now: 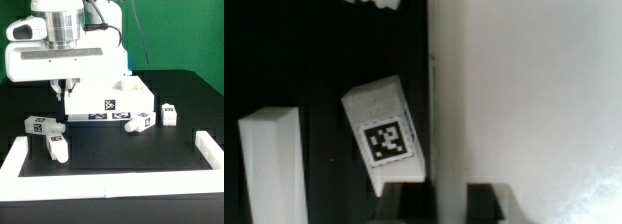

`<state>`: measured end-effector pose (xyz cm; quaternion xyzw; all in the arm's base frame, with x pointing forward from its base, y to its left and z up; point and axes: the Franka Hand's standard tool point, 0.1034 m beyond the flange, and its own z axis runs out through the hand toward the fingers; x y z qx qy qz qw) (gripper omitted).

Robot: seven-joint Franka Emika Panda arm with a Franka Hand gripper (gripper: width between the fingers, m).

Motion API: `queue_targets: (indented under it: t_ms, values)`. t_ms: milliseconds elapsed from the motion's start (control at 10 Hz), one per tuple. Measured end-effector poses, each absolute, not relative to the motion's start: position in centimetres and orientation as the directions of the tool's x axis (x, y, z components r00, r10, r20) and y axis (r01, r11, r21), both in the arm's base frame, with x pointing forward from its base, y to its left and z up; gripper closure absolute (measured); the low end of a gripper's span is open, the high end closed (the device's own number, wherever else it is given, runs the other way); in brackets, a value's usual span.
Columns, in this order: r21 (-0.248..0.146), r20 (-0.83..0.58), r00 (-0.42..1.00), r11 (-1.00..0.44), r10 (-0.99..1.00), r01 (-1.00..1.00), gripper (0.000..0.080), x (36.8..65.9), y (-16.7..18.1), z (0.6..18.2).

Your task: Assemble one leg

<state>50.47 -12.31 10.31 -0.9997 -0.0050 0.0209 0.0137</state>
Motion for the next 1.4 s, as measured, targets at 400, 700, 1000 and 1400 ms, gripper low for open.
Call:
queue_targets:
  t_ms: [400,700,1000,1400]
  values:
    - [-0.013,-0.026,1.000,-1.000,0.006,0.005,0.0745,54.9,-9.7,8.5]
    - [0.000,-0.019,1.000,-1.000,-0.010,-0.010,0.0745,58.6,-6.6,5.8]
    - [0.003,-0.026,1.000,-1.000,-0.012,-0.012,0.0745,59.5,-4.6,3.7]
    - [0.006,-0.061,0.997,-0.999,-0.047,-0.047,0.0744,61.1,-2.4,1.1]
